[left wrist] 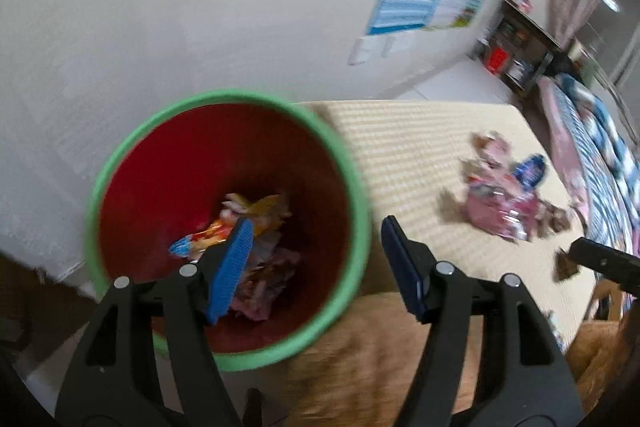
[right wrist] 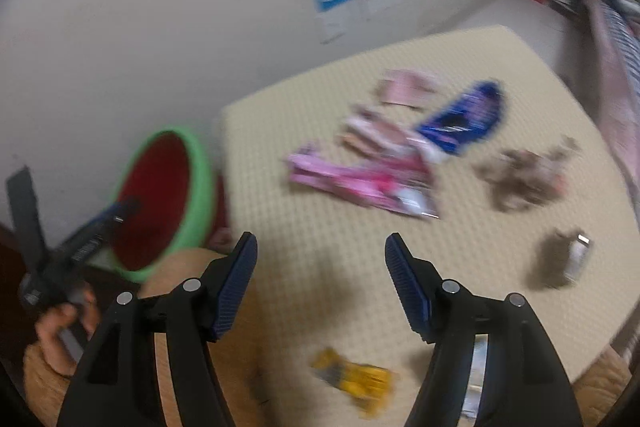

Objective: Collect trash
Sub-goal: 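Grasp the pink-silver wrapper with the left gripper while the right grasps the brown chocolate wrapper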

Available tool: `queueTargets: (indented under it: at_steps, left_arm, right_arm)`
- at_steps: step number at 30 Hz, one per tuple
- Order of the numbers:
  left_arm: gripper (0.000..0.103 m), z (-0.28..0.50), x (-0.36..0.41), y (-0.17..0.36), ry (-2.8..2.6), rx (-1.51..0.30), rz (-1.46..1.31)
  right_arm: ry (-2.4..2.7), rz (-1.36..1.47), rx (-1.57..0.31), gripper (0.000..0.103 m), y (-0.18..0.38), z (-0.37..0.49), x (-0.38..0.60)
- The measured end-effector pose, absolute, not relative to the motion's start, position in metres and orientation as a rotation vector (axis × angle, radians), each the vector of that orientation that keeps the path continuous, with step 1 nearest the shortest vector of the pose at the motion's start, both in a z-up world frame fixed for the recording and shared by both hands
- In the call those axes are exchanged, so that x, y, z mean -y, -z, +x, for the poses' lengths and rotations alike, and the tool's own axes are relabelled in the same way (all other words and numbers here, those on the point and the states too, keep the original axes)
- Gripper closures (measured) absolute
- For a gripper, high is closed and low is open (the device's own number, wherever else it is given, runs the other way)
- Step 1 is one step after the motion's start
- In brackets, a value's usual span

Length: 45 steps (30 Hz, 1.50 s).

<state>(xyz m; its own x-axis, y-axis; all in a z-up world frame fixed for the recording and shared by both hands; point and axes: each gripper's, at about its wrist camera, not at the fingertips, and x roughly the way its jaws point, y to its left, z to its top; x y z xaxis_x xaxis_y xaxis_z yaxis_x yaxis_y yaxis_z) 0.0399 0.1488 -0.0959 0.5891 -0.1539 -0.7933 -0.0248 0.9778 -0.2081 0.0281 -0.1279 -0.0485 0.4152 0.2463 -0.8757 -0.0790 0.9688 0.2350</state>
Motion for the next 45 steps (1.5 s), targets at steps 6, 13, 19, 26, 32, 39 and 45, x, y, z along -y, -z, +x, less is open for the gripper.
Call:
queueTargets:
  at_steps: [6,13,19,26,32,39,45]
  left_arm:
    - [0.023,0.069,-0.068,0.093,0.267,-1.012,-0.211]
    - [0.023,0.106,0.011,0.136,0.273,-1.151,-0.288]
    - [0.067,0.125,0.031,0.167,0.231,-1.212,-0.240]
    - [0.090,0.103,0.021,0.152,0.260,-1.164,-0.197]
    - [0.091,0.077,0.016,0.120,0.313,-1.093,-0.141]
    - [0.090,0.058,0.015,0.098,0.341,-1.047,-0.129]
    - [0.090,0.047,0.009,0.088,0.327,-1.027,-0.143]
  right_arm:
    - [-0.066,0.235,-1.067,0.038,0.055,0.009,0.196]
    - [0.034,0.322,-0.996,0.038,0.046,-0.006,0.254]
    - [0.108,0.460,-0.995,0.038,0.051,-0.019,0.301]
    - [0.219,0.481,-1.036,0.037,0.070,-0.008,0.321]
    - [0.309,0.484,-1.119,0.037,0.107,0.008,0.327]
    - [0.291,0.564,-1.144,0.070,0.133,0.016,0.330]
    - [0.240,0.496,-1.028,0.075,0.090,0.006,0.313]
